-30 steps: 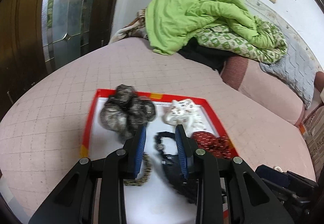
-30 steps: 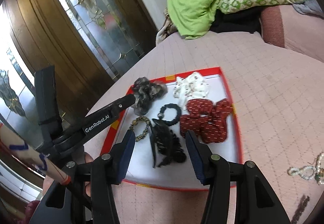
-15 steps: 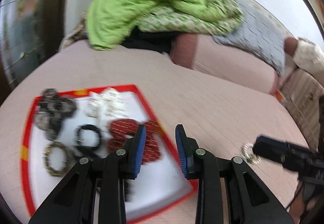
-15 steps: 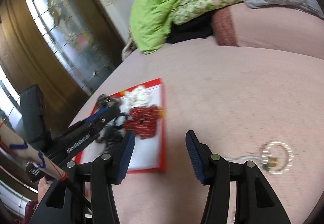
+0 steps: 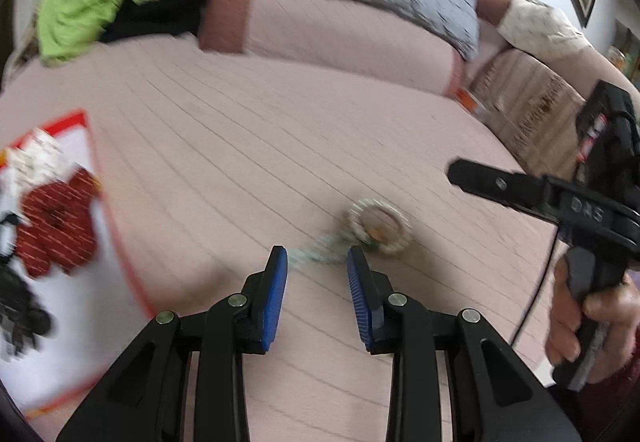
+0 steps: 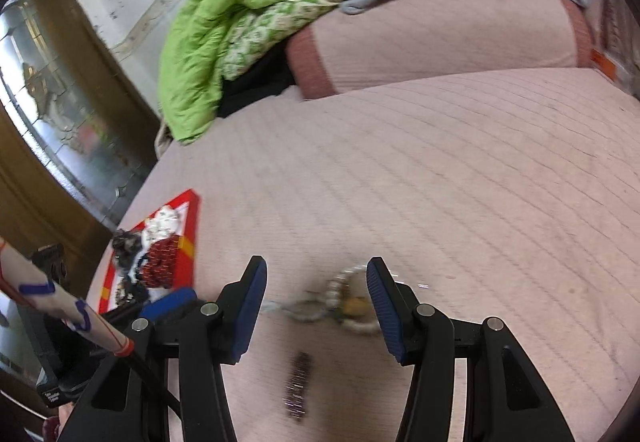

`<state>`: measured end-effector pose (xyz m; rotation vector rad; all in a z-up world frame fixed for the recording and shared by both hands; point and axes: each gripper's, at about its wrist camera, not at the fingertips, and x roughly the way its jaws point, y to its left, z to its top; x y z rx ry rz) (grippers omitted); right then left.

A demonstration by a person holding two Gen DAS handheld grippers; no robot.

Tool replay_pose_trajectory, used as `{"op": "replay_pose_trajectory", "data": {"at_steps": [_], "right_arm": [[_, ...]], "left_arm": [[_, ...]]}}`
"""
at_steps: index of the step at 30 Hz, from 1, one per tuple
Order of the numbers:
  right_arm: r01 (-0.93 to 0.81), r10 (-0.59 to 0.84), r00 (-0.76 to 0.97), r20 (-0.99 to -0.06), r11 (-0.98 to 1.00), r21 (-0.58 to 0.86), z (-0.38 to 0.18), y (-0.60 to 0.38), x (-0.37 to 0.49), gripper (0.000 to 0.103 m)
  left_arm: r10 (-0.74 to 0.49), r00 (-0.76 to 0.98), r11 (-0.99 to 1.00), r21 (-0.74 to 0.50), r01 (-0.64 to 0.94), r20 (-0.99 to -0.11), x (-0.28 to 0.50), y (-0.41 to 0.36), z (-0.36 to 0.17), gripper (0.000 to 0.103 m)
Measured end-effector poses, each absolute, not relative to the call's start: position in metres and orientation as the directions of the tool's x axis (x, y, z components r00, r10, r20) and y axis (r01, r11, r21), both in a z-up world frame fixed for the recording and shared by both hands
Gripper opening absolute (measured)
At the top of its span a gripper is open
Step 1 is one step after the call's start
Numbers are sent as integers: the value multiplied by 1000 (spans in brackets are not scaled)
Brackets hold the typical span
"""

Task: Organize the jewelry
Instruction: 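Grasp the purple leaf hair clip with the left tool while the right tool grasps the pearl bracelet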

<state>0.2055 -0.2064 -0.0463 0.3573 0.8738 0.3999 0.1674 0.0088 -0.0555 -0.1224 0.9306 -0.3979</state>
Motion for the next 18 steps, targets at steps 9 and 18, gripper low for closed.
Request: {"op": "replay_pose_trajectory", "data": {"at_steps": [9,18], "right_arm": [[-98,462,561,-687,861,499,-64,-246,208,53],[-87,447,536,-716,873,480,-76,-245,211,53]], "left_arm": [[-435,360,881,-309,358,-825,150,-50,-92,30],[-201,486,928,-6,373,-850,149,-81,-106,23]]}}
